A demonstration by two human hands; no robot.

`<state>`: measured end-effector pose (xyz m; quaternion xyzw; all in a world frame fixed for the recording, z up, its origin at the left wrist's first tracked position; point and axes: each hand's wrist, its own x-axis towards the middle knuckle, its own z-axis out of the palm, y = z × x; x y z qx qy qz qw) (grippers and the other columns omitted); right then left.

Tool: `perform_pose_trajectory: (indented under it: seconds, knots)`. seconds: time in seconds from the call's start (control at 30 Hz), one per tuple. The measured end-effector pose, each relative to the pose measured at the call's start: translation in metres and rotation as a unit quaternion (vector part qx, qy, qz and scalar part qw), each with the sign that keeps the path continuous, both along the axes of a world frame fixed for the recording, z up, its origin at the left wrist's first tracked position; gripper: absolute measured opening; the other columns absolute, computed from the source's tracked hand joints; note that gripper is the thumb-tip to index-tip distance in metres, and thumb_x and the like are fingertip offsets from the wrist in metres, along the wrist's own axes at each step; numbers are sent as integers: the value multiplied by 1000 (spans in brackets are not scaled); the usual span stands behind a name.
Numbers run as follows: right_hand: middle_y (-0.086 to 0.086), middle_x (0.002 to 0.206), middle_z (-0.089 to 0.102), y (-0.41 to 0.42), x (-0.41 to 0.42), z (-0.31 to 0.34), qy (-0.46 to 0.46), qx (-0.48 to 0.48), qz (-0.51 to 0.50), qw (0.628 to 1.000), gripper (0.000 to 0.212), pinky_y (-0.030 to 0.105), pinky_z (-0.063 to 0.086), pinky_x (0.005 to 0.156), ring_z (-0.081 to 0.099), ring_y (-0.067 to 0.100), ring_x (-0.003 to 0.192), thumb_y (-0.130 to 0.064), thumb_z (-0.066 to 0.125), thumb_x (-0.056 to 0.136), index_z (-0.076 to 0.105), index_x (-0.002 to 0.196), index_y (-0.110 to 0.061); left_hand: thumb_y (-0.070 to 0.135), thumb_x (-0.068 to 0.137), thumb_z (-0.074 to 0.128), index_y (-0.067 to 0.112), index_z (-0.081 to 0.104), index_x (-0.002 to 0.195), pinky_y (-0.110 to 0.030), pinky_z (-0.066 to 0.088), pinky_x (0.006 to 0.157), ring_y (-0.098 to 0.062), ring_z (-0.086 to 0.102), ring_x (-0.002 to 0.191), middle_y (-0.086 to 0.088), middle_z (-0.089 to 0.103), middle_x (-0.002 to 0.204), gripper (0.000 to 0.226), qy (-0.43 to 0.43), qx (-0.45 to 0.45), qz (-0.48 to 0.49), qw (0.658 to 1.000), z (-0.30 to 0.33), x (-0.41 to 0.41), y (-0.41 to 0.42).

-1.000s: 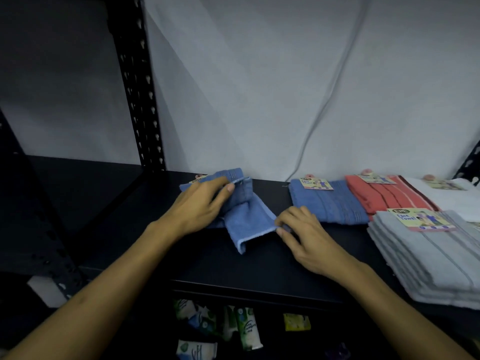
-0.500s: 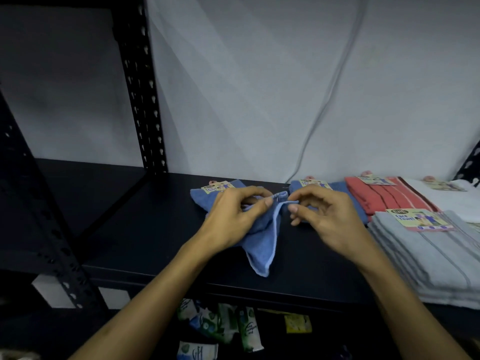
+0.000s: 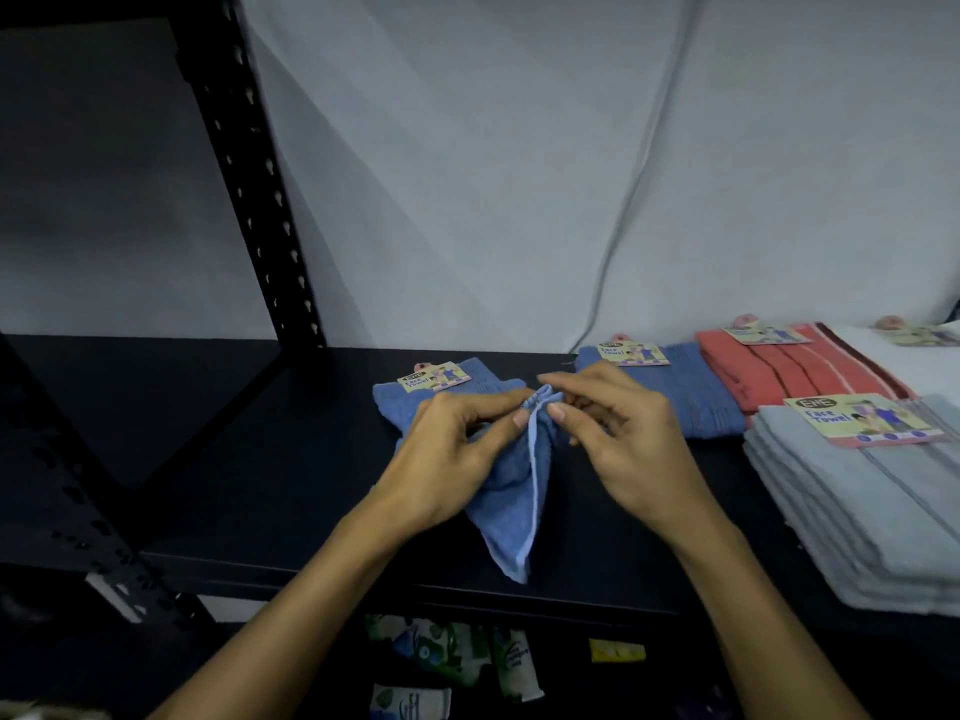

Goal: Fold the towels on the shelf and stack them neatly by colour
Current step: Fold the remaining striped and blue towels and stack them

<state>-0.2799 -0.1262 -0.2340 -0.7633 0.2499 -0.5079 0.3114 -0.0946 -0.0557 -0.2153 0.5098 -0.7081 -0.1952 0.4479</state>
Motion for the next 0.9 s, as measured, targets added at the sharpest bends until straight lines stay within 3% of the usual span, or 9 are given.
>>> perform_pose_trajectory:
  seconds: [0.17,0.33,0.4,0.53,0.63,0.73,0.83,0.9]
  knots:
    - [-10,93,60,-4,2,2,38,-55,-15,998,25,20,48,75,63,13,82,-10,67,91,74,113,-18,26,104,57,25,69,130,-33,47,109,4,59,123,20,69,125,29,-20,10,-3,1000,7,-1,-3]
    - [-4,90,62,-4,3,3,68,-124,-42,989,15,11,42,76,61,4,83,-1,68,91,74,102,-9,29,101,62,33,69,127,-31,53,99,4,65,112,22,72,116,27,-57,12,19,998,10,1,1]
    - [0,91,62,-4,0,6,74,-140,-56,986,14,12,43,77,60,5,83,1,66,92,73,102,-7,28,97,64,41,70,122,-35,55,91,-2,67,104,17,75,108,28,-113,11,70,991,8,4,5]
    - [5,91,60,-8,-15,18,53,-159,-120,978,10,14,41,78,56,10,81,-2,63,94,71,101,-3,18,85,57,37,60,123,-39,50,76,-36,65,102,-2,73,107,43,-302,36,301,904,12,25,11]
    - [4,90,59,-11,-23,32,55,-164,-143,975,9,13,39,75,54,14,80,-4,61,97,70,98,-4,16,85,58,35,64,119,-41,49,78,-39,65,103,-3,73,112,40,-257,58,365,893,22,52,5]
    - [1,91,57,-8,-20,46,69,-163,-130,975,8,11,38,73,55,8,81,-7,60,97,68,97,-8,18,85,67,28,70,110,-33,55,75,-32,68,95,-2,74,100,27,-190,69,347,916,38,77,1]
    - [1,94,60,-9,-19,61,92,-201,-130,967,7,9,36,71,54,8,79,-6,61,97,68,98,-8,15,81,81,16,74,101,-10,43,47,-13,64,62,-2,70,75,22,-83,74,295,949,63,94,1]
    - [0,92,64,-9,-20,72,101,-223,-147,958,7,8,35,68,54,4,73,-6,62,96,69,99,-6,14,78,86,13,72,94,-15,43,39,-9,59,48,-3,67,65,21,6,76,274,959,76,103,3]
